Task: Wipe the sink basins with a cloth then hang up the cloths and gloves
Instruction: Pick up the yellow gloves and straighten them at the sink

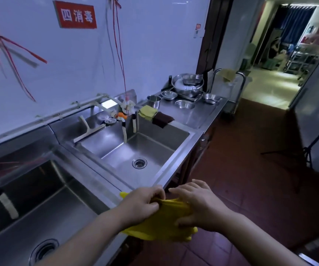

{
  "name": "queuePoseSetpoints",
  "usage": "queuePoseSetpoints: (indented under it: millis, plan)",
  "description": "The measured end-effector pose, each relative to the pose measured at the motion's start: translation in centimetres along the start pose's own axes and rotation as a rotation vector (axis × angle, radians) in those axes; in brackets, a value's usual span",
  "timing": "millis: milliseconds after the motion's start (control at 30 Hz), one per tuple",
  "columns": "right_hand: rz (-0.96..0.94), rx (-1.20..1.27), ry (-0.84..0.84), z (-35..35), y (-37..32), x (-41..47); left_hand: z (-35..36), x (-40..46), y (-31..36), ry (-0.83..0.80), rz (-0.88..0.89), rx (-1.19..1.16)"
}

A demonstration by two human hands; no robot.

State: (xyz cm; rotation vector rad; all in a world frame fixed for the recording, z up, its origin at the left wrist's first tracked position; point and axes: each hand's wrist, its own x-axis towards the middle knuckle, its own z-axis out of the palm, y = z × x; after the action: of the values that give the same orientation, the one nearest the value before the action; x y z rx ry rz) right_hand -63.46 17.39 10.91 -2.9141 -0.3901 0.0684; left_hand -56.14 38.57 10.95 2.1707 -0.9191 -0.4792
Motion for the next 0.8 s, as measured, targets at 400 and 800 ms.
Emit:
queuePoseSetpoints:
  millis: [400,800]
  plan:
    - [0.107,-0.077,-0.071,-6.0,16.3,14.7,-3.1,21.6,-2.6,0.137,0.014,-0.054]
    - [-0.091,-0.238,-0.109,-12.9,28.1,27.6,-4.8,35.6,-5.4,0.392,-0.078,-0.039]
